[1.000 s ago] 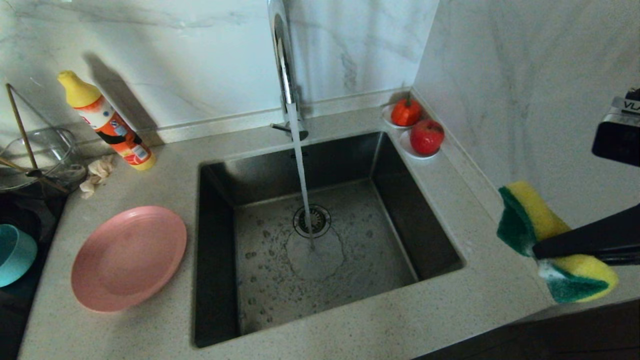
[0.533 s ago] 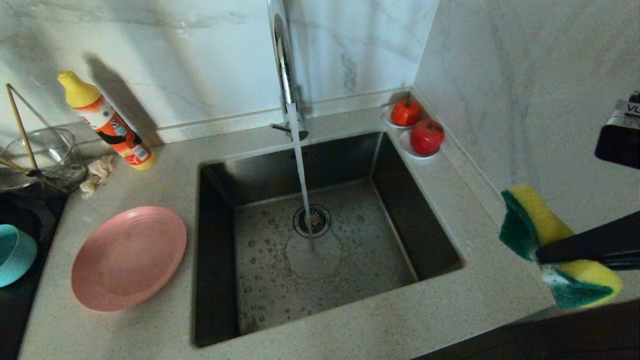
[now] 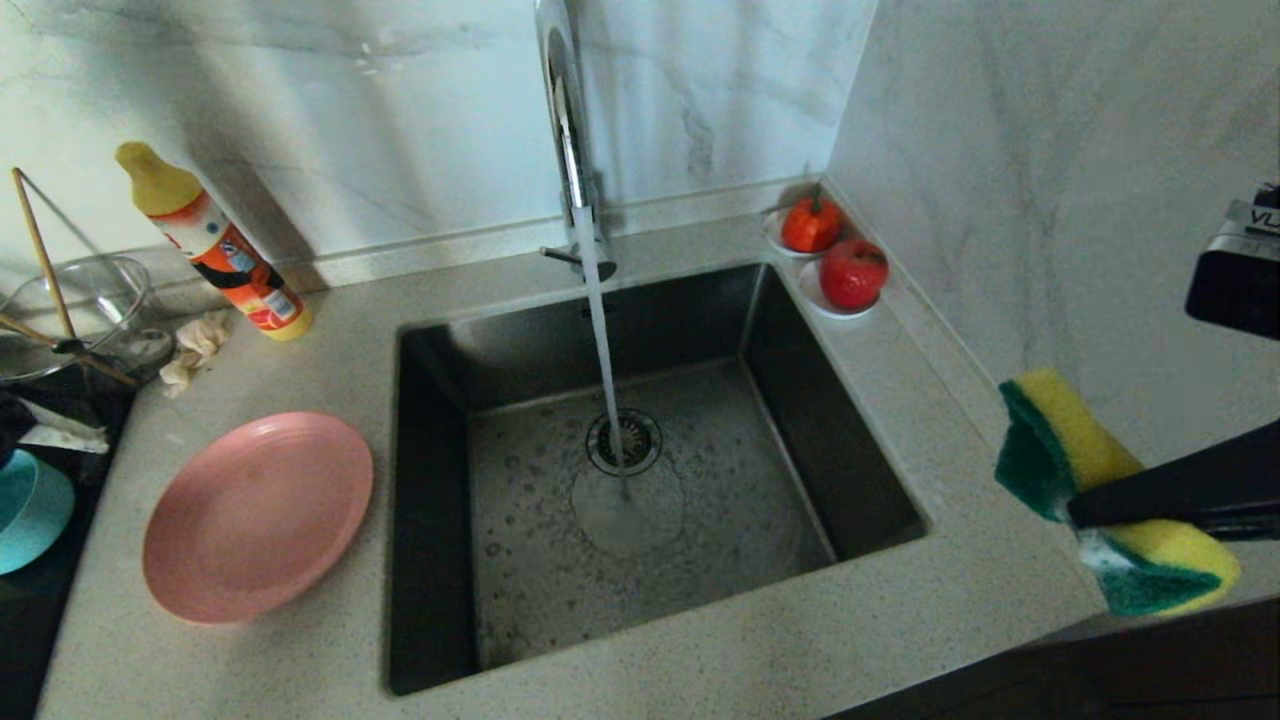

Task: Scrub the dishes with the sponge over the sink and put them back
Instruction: Wash the plate

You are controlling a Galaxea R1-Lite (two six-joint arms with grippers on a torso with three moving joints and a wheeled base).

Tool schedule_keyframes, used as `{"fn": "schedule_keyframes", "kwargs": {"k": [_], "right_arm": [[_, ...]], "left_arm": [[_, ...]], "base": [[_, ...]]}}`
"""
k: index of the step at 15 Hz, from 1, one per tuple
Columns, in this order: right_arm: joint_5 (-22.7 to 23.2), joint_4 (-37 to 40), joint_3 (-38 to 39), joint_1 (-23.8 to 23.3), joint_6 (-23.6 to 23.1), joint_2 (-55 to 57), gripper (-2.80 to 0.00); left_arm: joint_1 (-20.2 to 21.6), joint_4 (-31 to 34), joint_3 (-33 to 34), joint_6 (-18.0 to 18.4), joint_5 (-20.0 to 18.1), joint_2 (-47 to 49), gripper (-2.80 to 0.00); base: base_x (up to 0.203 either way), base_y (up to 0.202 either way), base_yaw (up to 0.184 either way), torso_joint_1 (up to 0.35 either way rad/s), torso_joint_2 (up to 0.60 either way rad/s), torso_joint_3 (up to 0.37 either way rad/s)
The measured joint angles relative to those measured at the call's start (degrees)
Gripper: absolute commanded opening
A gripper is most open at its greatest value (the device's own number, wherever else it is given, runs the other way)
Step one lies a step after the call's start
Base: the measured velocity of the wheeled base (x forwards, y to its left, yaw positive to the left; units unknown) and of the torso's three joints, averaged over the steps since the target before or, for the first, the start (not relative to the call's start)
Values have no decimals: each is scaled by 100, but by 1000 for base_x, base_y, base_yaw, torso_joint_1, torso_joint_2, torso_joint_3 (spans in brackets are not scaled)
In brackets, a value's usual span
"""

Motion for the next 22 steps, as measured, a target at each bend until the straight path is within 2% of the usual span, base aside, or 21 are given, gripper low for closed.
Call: {"fn": "schedule_keyframes", "kwargs": {"k": [5, 18, 20, 22], "right_arm": [[-7, -2, 6, 0, -5, 22, -280], [-14, -2, 69, -4, -11, 89, -280], [-14, -1, 77, -4, -10, 91, -280], [-14, -5, 77, -4, -11, 91, -280]], "left_arm": [[-236, -53, 320, 59, 46, 400, 0], [-97, -624, 491, 34, -10, 1647, 0], [-38, -638, 478, 34, -265, 1792, 0], [126, -641, 434, 39, -775, 1895, 0]], "base": [[0, 0, 0, 0, 0, 0], [0, 0, 0, 0, 0, 0], [0, 0, 0, 0, 0, 0], [0, 0, 0, 0, 0, 0]]}}
